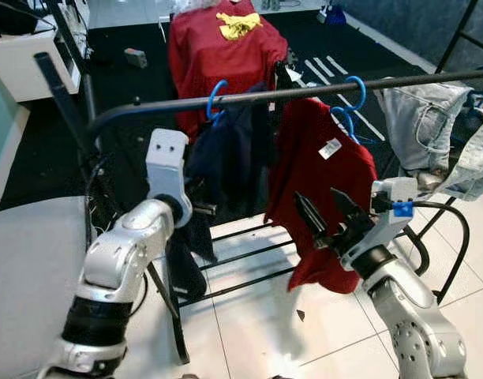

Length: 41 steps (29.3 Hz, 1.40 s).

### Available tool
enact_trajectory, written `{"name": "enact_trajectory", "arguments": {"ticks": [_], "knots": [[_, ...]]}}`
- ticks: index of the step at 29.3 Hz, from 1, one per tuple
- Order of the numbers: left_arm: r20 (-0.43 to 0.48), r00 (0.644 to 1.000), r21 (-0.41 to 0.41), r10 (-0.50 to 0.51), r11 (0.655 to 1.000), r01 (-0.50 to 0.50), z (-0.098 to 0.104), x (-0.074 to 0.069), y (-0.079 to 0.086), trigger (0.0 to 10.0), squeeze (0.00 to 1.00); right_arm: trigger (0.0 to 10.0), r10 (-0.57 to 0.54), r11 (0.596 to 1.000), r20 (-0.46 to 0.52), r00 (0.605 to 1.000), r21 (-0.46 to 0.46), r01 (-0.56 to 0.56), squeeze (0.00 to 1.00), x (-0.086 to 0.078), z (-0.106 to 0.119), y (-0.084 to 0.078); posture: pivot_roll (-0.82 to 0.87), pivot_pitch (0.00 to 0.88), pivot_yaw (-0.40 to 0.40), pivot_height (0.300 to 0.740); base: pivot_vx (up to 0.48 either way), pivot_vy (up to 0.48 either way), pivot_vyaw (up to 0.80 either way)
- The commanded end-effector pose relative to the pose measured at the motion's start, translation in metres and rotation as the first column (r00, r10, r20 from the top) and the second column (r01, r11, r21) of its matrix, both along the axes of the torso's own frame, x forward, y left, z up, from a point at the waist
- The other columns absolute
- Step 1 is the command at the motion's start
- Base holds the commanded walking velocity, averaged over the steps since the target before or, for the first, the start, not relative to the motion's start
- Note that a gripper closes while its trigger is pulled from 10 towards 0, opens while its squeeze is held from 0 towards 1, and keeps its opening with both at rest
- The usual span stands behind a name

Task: Hang hanger

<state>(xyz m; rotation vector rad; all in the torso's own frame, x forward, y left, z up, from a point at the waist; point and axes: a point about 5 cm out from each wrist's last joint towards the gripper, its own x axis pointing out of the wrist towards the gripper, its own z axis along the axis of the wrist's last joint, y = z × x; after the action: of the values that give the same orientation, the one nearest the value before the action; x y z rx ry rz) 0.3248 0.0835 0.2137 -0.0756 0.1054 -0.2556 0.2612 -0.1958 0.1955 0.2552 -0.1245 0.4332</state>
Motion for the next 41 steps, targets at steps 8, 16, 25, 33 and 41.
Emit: {"name": "enact_trajectory", "arguments": {"ticks": [8, 16, 25, 33, 41], "knots": [[-0.092, 0.99, -0.098, -0.11, 0.99, 0.101, -0.007, -0.015, -0.027, 10.0, 0.0, 10.0, 0.0, 1.0, -0.025, 1.0, -0.029, -0.001, 0.0, 0.0, -0.003, 0.001, 0.0, 0.196, 0.001, 0.74, 0.0, 0.0, 0.0], [-0.119, 0.986, -0.13, -0.113, 0.987, 0.098, -0.012, -0.013, -0.032, 10.0, 0.0, 10.0, -0.008, 0.999, -0.03, 1.0, -0.038, 0.007, 0.0, 0.0, -0.004, 0.001, 0.0, 0.195, 0.004, 0.74, 0.0, 0.0, 0.0], [0.002, 0.996, -0.198, -0.095, 0.976, 0.093, 0.011, -0.004, -0.025, 10.0, 0.0, 10.0, -0.005, 0.999, -0.025, 1.0, -0.037, 0.004, 0.0, 0.001, -0.004, 0.002, 0.0, 0.195, 0.003, 0.74, 0.0, 0.0, 0.0], [0.139, 0.982, -0.2, -0.125, 0.968, 0.152, 0.025, -0.006, -0.008, 10.0, 0.0, 10.0, 0.002, 0.999, -0.027, 1.0, -0.037, -0.003, 0.0, 0.001, -0.004, 0.002, 0.01, 0.196, 0.001, 0.74, 0.0, 0.0, 0.0], [0.092, 0.987, -0.152, -0.135, 0.977, 0.148, 0.008, -0.011, 0.002, 10.0, 0.0, 10.0, 0.013, 0.999, -0.031, 0.999, -0.045, -0.014, 0.0, 0.003, -0.005, 0.002, 0.01, 0.191, -0.006, 0.74, 0.0, 0.0, 0.0]]}}
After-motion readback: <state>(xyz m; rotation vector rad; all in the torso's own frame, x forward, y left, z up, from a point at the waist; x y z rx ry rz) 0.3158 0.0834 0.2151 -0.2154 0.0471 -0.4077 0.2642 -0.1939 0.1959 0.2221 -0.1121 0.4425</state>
